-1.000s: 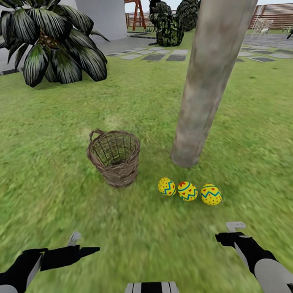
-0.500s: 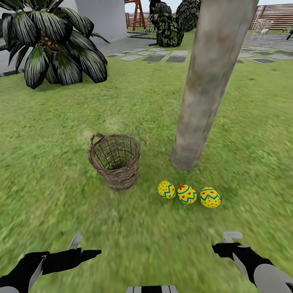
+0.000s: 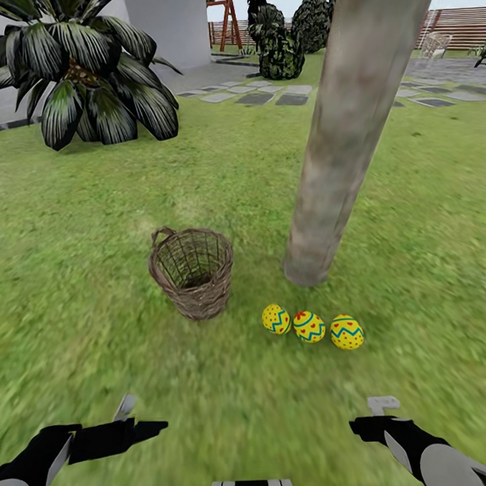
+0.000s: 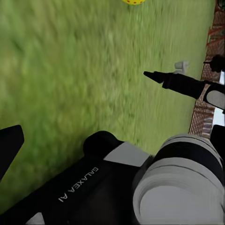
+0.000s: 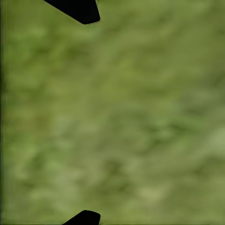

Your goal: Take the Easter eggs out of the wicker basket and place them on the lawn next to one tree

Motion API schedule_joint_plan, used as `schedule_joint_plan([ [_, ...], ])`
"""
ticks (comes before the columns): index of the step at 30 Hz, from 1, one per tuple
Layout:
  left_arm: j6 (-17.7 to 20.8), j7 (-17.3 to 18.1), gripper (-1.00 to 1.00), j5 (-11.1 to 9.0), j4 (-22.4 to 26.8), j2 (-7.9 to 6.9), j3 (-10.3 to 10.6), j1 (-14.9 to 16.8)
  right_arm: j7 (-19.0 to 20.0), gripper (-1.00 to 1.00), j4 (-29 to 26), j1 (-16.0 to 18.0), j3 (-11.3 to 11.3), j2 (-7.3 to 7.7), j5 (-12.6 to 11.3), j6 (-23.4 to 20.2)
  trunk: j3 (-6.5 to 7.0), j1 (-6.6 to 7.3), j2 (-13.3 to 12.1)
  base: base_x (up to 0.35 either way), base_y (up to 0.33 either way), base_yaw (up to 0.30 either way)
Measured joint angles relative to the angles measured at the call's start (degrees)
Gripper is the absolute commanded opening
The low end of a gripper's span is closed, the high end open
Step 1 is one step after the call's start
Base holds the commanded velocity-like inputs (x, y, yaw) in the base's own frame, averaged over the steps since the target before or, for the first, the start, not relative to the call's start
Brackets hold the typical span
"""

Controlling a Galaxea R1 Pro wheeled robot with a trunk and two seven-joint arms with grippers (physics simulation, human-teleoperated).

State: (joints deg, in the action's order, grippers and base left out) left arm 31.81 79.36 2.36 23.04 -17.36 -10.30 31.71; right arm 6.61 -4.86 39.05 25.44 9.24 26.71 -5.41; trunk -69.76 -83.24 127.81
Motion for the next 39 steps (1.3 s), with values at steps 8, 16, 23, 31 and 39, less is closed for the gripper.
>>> schedule_joint_plan([
  [8, 0.09, -0.02, 1.0, 0.01, -0.55, 0.0, -0.03, 0.0, -0.07, 1.0, 0.25, -1.34, -0.03, -0.04, 0.0, 0.05, 1.44, 1.76, -3.21, 0.0, 0.0, 0.0],
  [16, 0.09, -5.72, 1.0, 0.02, -0.74, 0.06, 0.04, -0.01, -0.07, 1.0, 0.49, -3.01, -0.01, -0.09, -0.18, 0.1, 2.87, 3.51, -6.42, 0.0, 0.0, 0.0],
  [23, 0.04, -11.12, 1.0, 0.04, -3.11, 1.39, 0.17, -0.01, -0.07, 1.0, 0.96, -4.24, 0.0, -0.09, -0.41, 0.1, 4.13, 5.05, -9.22, 0.0, 0.0, 0.0],
  [31, -0.02, -14.41, 1.0, -0.04, -7.43, 2.61, 0.21, -0.1, -0.06, 1.0, 1.47, -6.43, 0.0, -0.09, -0.02, 0.17, 5.56, 6.81, -12.43, 0.0, 0.0, 0.0],
  [39, -3.06, -15.71, 1.0, -0.11, -12.2, 2.89, 0.24, -0.18, -0.06, 1.0, 1.48, -7.46, -0.07, -0.09, 0.04, 1.28, 7.0, 8.57, -15.64, 0.0, 0.0, 0.0],
])
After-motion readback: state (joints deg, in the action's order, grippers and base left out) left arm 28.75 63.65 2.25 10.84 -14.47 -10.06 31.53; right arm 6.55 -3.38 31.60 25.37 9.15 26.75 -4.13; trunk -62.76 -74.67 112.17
